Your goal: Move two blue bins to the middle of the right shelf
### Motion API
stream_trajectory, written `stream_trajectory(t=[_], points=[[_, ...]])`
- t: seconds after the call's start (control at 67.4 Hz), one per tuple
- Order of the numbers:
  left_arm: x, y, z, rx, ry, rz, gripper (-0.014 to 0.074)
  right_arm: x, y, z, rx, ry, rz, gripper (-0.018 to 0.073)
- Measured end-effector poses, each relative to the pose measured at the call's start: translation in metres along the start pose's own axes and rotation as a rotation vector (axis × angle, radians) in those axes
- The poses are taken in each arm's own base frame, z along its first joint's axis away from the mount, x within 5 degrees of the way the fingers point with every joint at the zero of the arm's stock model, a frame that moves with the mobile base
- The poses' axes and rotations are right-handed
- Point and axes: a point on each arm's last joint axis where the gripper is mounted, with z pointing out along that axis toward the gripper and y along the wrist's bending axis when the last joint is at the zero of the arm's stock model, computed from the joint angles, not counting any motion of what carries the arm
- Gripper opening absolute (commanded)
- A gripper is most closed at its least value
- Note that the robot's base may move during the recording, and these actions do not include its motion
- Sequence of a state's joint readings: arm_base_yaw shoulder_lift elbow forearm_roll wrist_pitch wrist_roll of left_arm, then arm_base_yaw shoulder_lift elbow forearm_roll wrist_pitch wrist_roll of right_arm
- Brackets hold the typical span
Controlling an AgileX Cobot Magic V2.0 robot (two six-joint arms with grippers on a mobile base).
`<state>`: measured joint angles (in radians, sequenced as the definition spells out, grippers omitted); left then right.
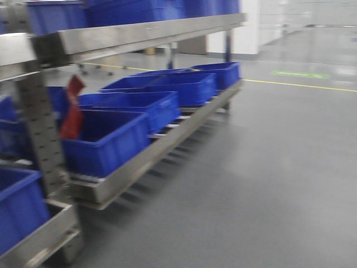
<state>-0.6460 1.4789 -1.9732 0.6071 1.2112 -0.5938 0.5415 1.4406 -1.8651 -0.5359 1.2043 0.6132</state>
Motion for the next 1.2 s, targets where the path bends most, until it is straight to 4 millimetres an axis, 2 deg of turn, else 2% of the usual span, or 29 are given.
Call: stream_trajectory(t=[1.201], points=[[-0.0002, 0.0008, -0.0007, -0.004, -0.002, 0.0, -0.0111, -0.0002, 0.0001, 0.0, -0.001, -0.002, 0.0, -0.0165]])
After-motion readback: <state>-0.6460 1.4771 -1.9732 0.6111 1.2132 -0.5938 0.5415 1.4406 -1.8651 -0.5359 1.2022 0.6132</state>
